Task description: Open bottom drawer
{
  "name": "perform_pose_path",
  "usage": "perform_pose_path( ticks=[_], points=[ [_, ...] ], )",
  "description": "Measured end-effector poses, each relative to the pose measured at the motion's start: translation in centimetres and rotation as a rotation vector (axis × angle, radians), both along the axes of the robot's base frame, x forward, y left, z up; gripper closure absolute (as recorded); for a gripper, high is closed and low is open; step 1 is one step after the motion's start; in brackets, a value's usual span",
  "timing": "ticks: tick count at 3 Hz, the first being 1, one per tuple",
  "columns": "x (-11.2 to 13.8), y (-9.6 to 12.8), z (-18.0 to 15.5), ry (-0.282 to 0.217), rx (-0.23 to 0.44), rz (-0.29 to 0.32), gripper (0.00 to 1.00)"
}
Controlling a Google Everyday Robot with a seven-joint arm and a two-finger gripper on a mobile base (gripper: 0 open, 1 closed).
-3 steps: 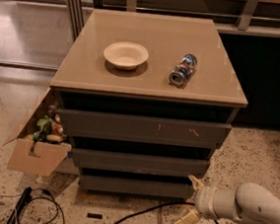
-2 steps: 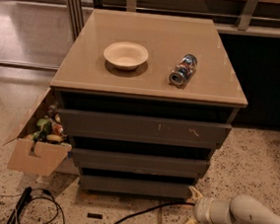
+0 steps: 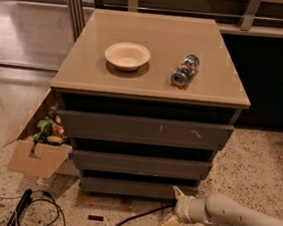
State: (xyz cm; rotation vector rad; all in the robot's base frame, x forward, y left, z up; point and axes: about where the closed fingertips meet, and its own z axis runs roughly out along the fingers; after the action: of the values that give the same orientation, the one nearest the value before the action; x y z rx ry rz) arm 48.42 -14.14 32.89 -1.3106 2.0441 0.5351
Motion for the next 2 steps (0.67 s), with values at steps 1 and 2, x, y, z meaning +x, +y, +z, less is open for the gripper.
perform_pose_path(
  ticks=[1,2],
  points=[
    [0.0,0.2,0.0,-0.002,0.002,0.003,0.0],
    [0.4,3.0,-0.8,-0.048,0.041,0.039,0.0]
  ],
)
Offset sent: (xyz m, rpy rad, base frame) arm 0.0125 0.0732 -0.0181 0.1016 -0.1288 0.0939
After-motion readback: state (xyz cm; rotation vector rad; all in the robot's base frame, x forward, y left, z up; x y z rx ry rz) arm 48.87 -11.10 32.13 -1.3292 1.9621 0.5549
